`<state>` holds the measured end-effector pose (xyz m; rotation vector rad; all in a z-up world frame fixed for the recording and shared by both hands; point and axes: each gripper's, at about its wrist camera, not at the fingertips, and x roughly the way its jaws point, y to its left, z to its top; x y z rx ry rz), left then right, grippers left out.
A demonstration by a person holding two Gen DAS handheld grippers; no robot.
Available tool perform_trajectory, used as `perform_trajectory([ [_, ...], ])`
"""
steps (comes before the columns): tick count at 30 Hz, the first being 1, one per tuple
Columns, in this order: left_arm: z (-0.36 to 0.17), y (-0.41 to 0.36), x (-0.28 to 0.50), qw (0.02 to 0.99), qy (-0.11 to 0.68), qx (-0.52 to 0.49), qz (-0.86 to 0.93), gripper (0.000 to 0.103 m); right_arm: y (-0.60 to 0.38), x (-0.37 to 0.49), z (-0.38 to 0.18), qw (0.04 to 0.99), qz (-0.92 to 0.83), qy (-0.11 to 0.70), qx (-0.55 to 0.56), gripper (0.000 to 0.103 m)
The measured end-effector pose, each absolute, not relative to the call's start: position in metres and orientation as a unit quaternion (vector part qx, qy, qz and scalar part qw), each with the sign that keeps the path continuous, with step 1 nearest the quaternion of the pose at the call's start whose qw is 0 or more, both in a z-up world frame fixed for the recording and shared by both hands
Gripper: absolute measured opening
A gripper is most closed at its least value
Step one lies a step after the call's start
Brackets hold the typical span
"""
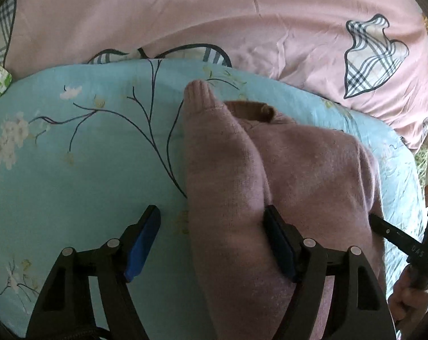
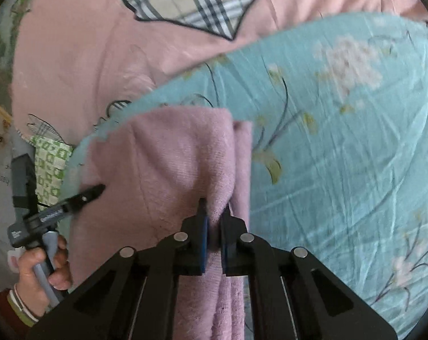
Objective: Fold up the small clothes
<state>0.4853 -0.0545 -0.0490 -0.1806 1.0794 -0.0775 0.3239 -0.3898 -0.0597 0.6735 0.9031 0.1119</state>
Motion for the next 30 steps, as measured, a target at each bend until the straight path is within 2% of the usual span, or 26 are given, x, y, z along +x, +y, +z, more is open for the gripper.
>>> perform_trajectory([
  [3,-0.035,-0.051,0.478,0.853,0.511,-0.099,-0.044,0.075,-0.393,0.321,-0.055,0.839,0.049,0.425,0.337,0.009],
  [5,-0.025,-0.045,0.466,0.852,0.509,-0.111,-0.051,0.074,-0.396,0.311,-0.045,0.841,0.038,0.421,0.338,0.015],
  [10,-0.007,-0.029,0.417,0.852,0.499,-0.146,-0.066,0.076,-0.395,0.269,-0.020,0.849,0.043,0.393,0.351,0.015],
  [15,-0.023,-0.032,0.373,0.831,0.523,-0.172,-0.076,0.076,-0.357,0.236,-0.013,0.844,0.107,0.390,0.353,0.015],
  [21,-0.045,-0.038,0.352,0.817,0.542,-0.184,-0.071,0.079,-0.335,0.224,-0.048,0.824,0.071,0.446,0.341,0.015],
  [22,-0.049,-0.042,0.354,0.817,0.545,-0.175,-0.070,0.079,-0.338,0.219,-0.056,0.822,0.055,0.453,0.340,0.014],
  [25,-0.064,-0.051,0.359,0.813,0.559,-0.151,-0.066,0.080,-0.348,0.212,-0.078,0.817,0.032,0.464,0.341,0.000],
  [30,-0.058,-0.049,0.355,0.811,0.553,-0.177,-0.075,0.080,-0.355,0.214,-0.072,0.812,0.049,0.459,0.358,0.000],
])
